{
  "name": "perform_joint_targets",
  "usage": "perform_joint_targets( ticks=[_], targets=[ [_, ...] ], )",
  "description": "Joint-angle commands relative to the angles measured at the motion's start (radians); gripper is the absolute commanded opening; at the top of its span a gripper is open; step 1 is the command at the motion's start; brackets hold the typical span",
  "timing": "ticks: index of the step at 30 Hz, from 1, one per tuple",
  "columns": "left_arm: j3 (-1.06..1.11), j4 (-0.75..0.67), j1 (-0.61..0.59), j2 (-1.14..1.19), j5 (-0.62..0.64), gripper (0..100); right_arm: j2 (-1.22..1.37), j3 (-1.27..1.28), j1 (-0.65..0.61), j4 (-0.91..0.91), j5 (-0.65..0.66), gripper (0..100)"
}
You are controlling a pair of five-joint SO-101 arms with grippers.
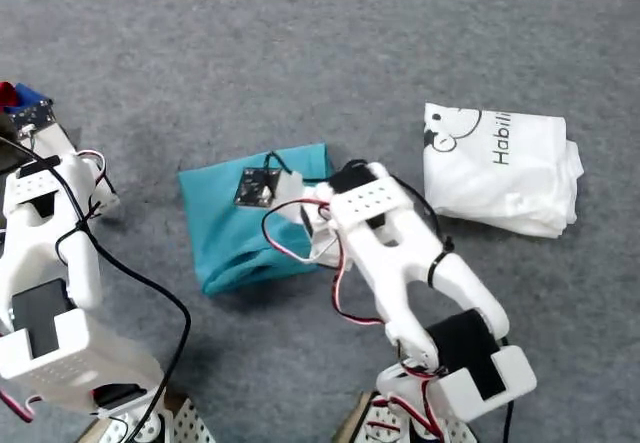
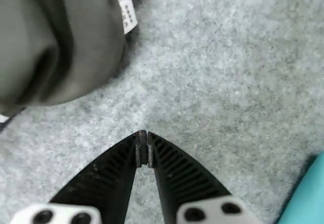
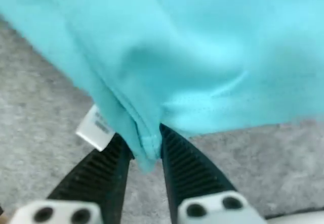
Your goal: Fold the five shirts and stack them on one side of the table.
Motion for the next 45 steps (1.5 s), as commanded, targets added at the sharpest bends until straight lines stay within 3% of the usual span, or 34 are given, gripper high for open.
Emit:
perform_joint_targets(
  ticks=[1,10,15,17,22,28,36,45],
  targets=[
    [-0.008,-0.009,-0.002,-0.044,0.008,2,-0.054,-0.013,0.044,-0.020,-0.009,0.4],
    [-0.006,-0.009,-0.002,-0.044,0.008,2,-0.047,-0.113,0.079,0.063,0.097,1.7],
    [-0.006,-0.011,-0.002,-0.044,0.008,2,-0.061,-0.124,0.050,0.155,0.106,21.0],
    [-0.006,-0.011,-0.002,-0.044,0.008,2,-0.087,-0.124,0.048,0.164,0.106,24.3],
    [-0.006,-0.012,-0.002,-0.044,0.008,2,-0.185,-0.236,0.047,0.288,0.094,17.6],
    [-0.006,-0.011,0.000,-0.044,0.008,2,-0.153,-0.444,-0.044,0.384,-0.040,0.1],
    [-0.006,-0.009,-0.002,-0.044,0.008,2,0.145,-0.466,-0.128,0.319,-0.166,0.5],
    [-0.008,-0.009,-0.002,-0.044,0.008,2,0.429,-0.496,-0.004,0.328,-0.173,0.5]
  ],
)
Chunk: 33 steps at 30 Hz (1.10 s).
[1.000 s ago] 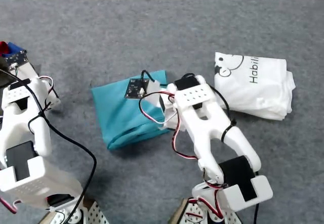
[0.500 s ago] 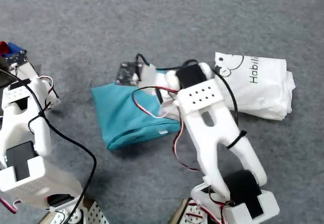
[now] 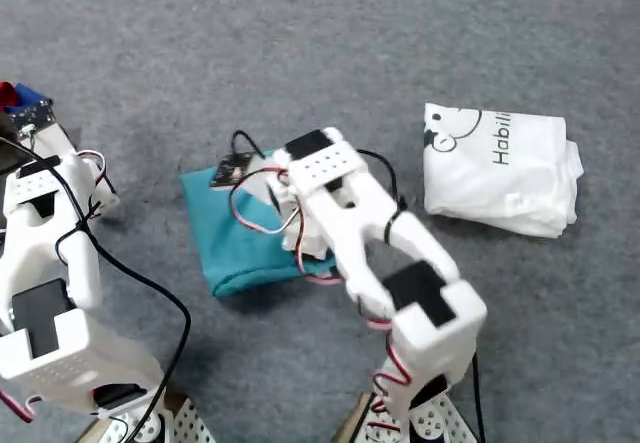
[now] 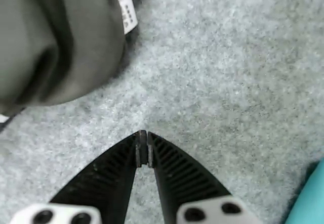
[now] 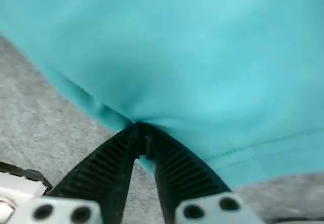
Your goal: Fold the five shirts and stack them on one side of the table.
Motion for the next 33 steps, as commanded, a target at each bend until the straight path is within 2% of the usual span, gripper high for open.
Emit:
perform_joint_targets(
  ticks=[1,6,9,12,16,23,26,33],
  targets=[
    [-0.008,-0.008,-0.002,-0.044,0.008,2,0.076,-0.081,0.074,0.005,-0.014,0.5],
    [-0.014,-0.006,-0.002,-0.045,0.008,2,0.108,-0.229,0.064,0.107,-0.014,0.5],
    [-0.021,0.000,-0.003,-0.047,0.008,2,0.108,-0.392,0.053,0.232,-0.015,0.5],
    [-0.089,0.109,0.009,-0.047,0.009,2,0.108,-0.524,0.081,0.365,-0.015,0.5],
    [-0.249,0.292,0.055,-0.047,0.009,2,0.045,-0.483,0.180,0.359,-0.064,0.5],
    [-0.450,0.537,0.258,-0.047,0.009,2,-0.036,-0.341,0.163,0.353,-0.155,0.5],
    [-0.459,0.571,0.350,-0.047,0.012,2,-0.036,-0.257,0.134,0.322,-0.153,0.5],
    [-0.445,0.529,0.489,-0.036,0.040,2,-0.030,-0.071,0.151,0.064,-0.198,0.5]
  ],
)
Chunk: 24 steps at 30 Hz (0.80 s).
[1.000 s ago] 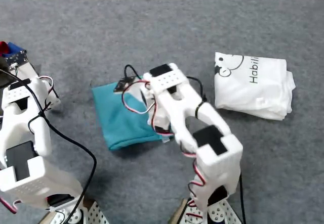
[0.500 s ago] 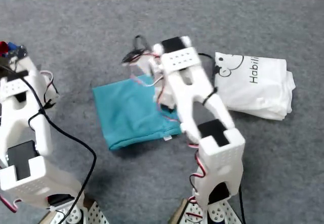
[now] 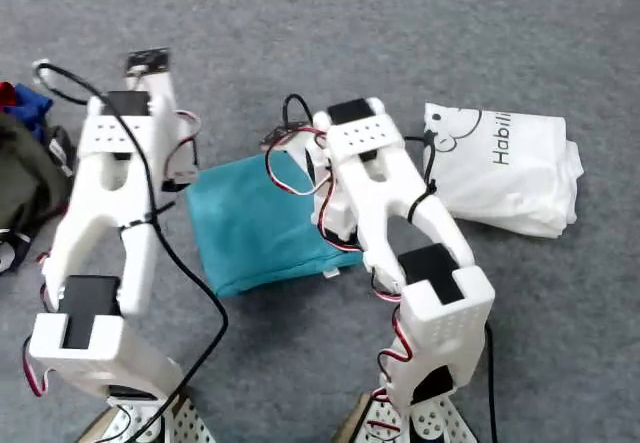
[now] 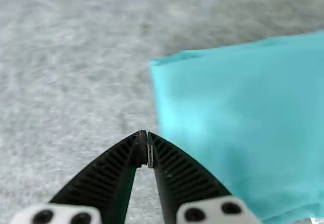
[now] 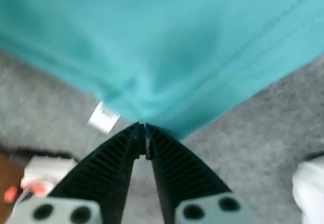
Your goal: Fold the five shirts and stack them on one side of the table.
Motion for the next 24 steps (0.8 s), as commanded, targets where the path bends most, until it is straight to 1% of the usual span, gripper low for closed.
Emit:
perform_joint_targets(
  ticks=[1,6,9,10,11,15,22,24],
  targets=[
    [-0.018,-0.064,0.052,-0.035,0.037,2,-0.053,0.074,0.015,-0.127,-0.020,0.5],
    [0.149,-0.301,0.074,-0.033,0.052,2,-0.008,0.122,0.104,-0.215,-0.012,0.5],
    [0.272,-0.522,0.066,0.010,0.046,2,-0.002,0.117,0.128,-0.218,-0.011,0.5],
    [0.298,-0.568,0.064,0.036,0.046,2,-0.007,0.117,0.127,-0.216,-0.011,0.5],
    [0.304,-0.585,0.063,0.065,0.046,2,-0.013,0.117,0.125,-0.212,-0.011,0.5],
    [0.279,-0.577,0.058,0.133,0.044,2,-0.065,0.119,0.117,-0.209,-0.012,0.5],
    [0.173,-0.483,0.015,0.131,0.044,2,-0.236,0.120,0.122,-0.130,-0.012,0.5],
    [0.120,-0.436,0.012,0.131,0.043,2,-0.289,0.124,0.117,-0.092,-0.014,0.5]
  ],
)
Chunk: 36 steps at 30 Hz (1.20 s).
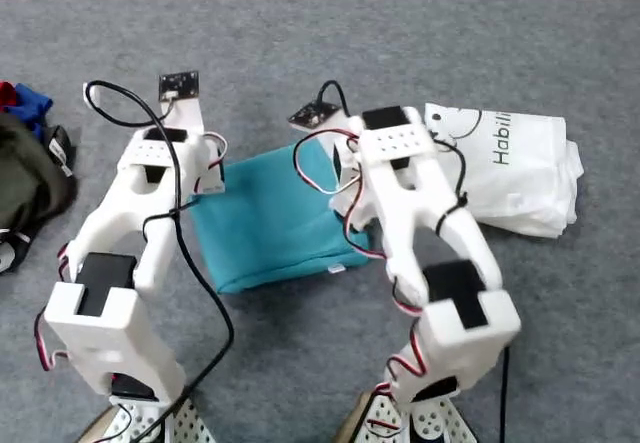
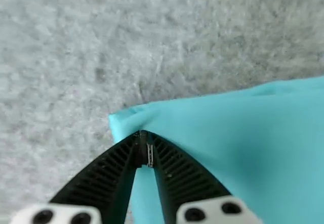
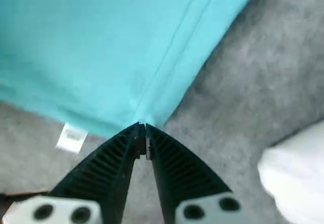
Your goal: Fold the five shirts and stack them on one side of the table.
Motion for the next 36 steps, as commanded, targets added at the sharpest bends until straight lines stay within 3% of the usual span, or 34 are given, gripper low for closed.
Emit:
perform_joint_targets(
  ticks=[1,7,11,18,20,26,30,32,36],
  targets=[
    [-0.123,0.081,-0.017,-0.012,-0.003,2,-0.140,0.002,0.018,0.066,-0.003,0.5],
    [-0.288,0.259,-0.018,-0.030,-0.005,2,-0.292,0.004,0.047,0.242,-0.003,0.5],
    [-0.287,0.287,-0.057,-0.145,-0.043,2,-0.372,0.050,0.096,0.333,-0.003,0.4],
    [0.038,0.232,-0.107,-0.522,-0.172,2,-0.538,0.320,0.111,0.318,-0.021,0.4],
    [0.184,0.146,-0.140,-0.630,-0.178,2,-0.553,0.352,0.111,0.287,-0.106,0.4],
    [0.535,-0.043,-0.196,-0.811,-0.178,2,-0.506,0.355,0.087,0.021,-0.554,0.5],
    [0.664,-0.121,-0.232,-0.825,-0.178,2,-0.415,0.318,0.024,-0.075,-0.701,1.2],
    [0.704,-0.149,-0.259,-0.825,-0.178,2,-0.354,0.285,0.001,-0.081,-0.767,6.2],
    [0.735,-0.215,-0.295,-0.825,-0.178,2,-0.217,0.208,-0.038,-0.094,-0.941,26.3]
  ],
)
